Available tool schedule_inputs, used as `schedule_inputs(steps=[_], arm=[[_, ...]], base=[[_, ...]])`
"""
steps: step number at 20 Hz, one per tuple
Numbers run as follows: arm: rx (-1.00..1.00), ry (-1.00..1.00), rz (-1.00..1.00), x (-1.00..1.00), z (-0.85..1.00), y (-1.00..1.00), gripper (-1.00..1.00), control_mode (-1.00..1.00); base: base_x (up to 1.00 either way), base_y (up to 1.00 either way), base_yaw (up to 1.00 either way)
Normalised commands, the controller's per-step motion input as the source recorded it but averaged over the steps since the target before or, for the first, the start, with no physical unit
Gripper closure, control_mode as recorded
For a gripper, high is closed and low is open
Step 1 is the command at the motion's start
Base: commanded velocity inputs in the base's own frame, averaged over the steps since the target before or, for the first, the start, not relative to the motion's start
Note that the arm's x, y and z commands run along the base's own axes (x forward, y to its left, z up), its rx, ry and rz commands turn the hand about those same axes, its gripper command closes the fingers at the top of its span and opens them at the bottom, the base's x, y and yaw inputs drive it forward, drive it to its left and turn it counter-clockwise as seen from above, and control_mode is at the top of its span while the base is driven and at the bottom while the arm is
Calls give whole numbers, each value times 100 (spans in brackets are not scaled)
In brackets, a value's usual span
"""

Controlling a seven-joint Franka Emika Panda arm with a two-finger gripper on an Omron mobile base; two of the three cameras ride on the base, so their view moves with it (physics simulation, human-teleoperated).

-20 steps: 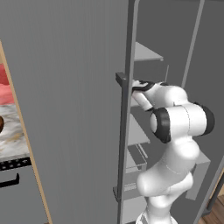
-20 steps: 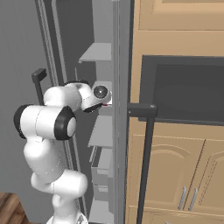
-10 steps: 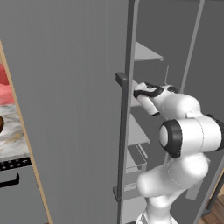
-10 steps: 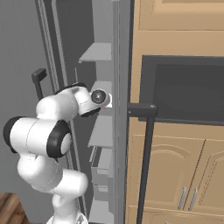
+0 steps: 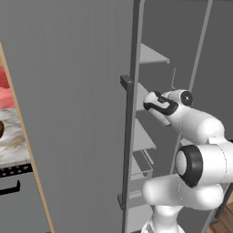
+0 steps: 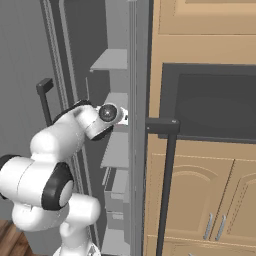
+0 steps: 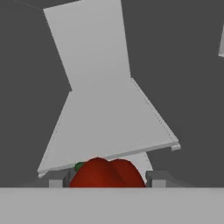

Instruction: Take the eggplant, cucumber, and bell pepper from the freezer and place them in the bowl on the counter.

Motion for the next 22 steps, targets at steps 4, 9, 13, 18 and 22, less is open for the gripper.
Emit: schedule_inputs(steps=[4,9,13,18,22], arm=[[0,1,0,-45,39,-1,100,-100],[0,2,0,-51,37,0,100,-100],[0,6,0,-57,35,0,100,-100],[0,5,-4,-62,22,0,100,-100],[0,8,-5,-69,26,1,100,-100]], base=[[0,0,0],[0,0,0],[0,0,0],[0,0,0],[0,0,0]])
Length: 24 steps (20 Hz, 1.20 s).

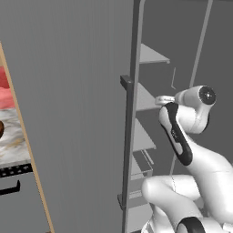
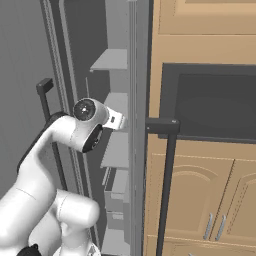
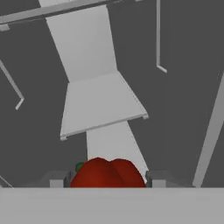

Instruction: Take the eggplant, cucumber, and bell pepper from the freezer and place them in the bowl on the counter.

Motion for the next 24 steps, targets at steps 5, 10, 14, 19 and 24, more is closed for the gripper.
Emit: schedule_inputs(steps=[5,10,14,19,24], arm=[[0,10,-2,-70,35,38,100,-100],[0,11,0,-66,47,35,100,-100],[0,10,0,-67,49,6,100,-100],[0,14,0,-74,40,1,100,-100],[0,18,0,-75,17,5,100,-100]], base=[[0,0,0],[0,0,0],[0,0,0],[0,0,0],[0,0,0]])
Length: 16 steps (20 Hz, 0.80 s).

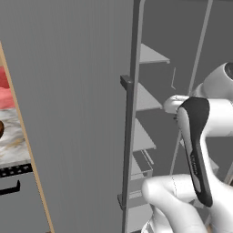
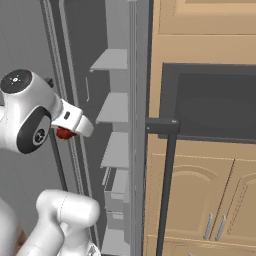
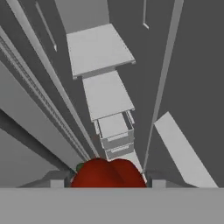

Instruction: Take the eggplant, cucumber, and bell pepper from the freezer and place them in the bowl on the counter.

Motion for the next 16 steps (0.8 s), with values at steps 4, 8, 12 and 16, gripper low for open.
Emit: schedule_inputs(steps=[4,8,12,16], arm=[[0,14,0,-41,0,18,100,-100],[0,12,3,-21,0,3,100,-100],[0,11,7,0,2,6,100,-100],[0,17,7,0,14,0,100,-100]], base=[[0,0,0],[0,0,0],[0,0,0],[0,0,0]])
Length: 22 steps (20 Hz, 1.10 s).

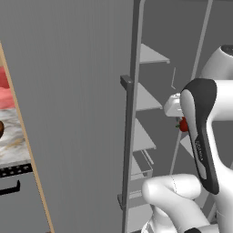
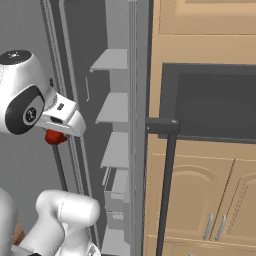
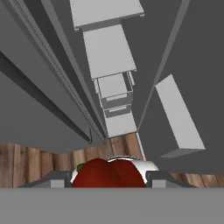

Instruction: Take the eggplant, cucumber, and bell pepper from the freezer and place them in the bowl on the counter.

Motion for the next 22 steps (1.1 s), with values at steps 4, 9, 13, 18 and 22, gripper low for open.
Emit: schedule_inputs(steps=[4,9,13,18,22], arm=[[0,14,12,0,0,0,100,-100],[0,13,18,0,0,0,100,-100],[0,7,22,0,-2,0,100,-100],[0,2,14,-13,-10,3,100,-100],[0,0,0,-13,-3,8,100,100]], base=[[0,0,0],[0,0,0],[0,0,0],[0,0,0],[-19,9,0]])
